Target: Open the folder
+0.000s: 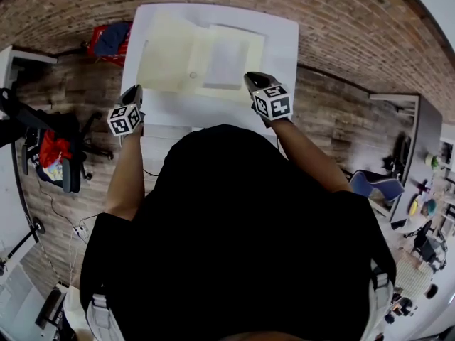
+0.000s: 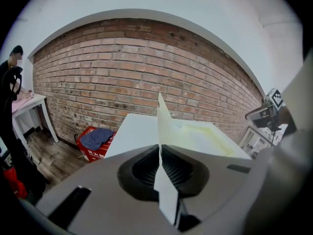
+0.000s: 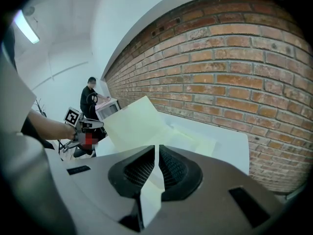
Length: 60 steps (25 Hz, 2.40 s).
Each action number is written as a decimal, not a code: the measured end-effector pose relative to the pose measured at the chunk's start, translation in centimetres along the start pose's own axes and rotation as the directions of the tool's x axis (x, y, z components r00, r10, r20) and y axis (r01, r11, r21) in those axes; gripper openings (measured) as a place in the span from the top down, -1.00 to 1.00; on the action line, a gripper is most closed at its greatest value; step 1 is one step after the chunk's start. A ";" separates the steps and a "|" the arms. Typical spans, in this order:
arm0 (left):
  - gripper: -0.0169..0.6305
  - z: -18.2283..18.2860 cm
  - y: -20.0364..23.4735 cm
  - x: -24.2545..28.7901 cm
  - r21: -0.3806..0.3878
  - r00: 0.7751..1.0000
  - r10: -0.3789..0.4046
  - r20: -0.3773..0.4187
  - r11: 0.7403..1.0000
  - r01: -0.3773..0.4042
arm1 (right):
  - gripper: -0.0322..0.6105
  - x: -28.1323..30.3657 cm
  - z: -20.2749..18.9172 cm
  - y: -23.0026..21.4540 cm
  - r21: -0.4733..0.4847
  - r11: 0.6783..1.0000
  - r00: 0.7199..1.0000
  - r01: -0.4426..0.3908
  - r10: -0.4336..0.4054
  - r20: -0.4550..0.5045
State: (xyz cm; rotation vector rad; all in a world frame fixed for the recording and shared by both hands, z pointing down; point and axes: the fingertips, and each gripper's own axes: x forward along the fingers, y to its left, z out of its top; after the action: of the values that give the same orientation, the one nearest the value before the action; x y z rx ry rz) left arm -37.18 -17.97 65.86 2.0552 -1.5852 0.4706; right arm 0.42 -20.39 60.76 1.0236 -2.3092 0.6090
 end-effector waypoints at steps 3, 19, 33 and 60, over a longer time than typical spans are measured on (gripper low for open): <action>0.87 -0.5 0.9 0.2 -0.037 1.000 0.002 -0.007 0.999 -0.002 | 0.75 0.0 -0.1 0.2 0.004 1.000 1.000 0.004 -0.004 -0.004; 0.87 -3.4 4.0 1.5 -0.168 0.998 0.012 -0.054 0.986 -0.021 | 0.75 -0.7 -0.8 -0.6 0.028 0.999 0.999 0.046 -0.046 -0.011; 0.85 -7.4 5.4 2.0 -0.271 0.994 0.000 -0.109 0.962 -0.030 | 0.75 -0.7 -1.4 -0.4 0.045 0.997 0.998 0.060 -0.060 -0.015; 0.64 -7.2 6.3 1.4 -0.267 0.991 0.059 -0.116 0.960 -0.088 | 0.75 0.2 -0.9 -0.3 0.030 0.999 0.999 0.029 -0.029 -0.023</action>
State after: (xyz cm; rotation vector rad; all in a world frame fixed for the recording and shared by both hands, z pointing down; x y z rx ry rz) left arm -42.67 -16.21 73.62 1.7429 -1.5714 0.3603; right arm 0.78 -20.12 61.66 1.0573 -2.2682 0.6426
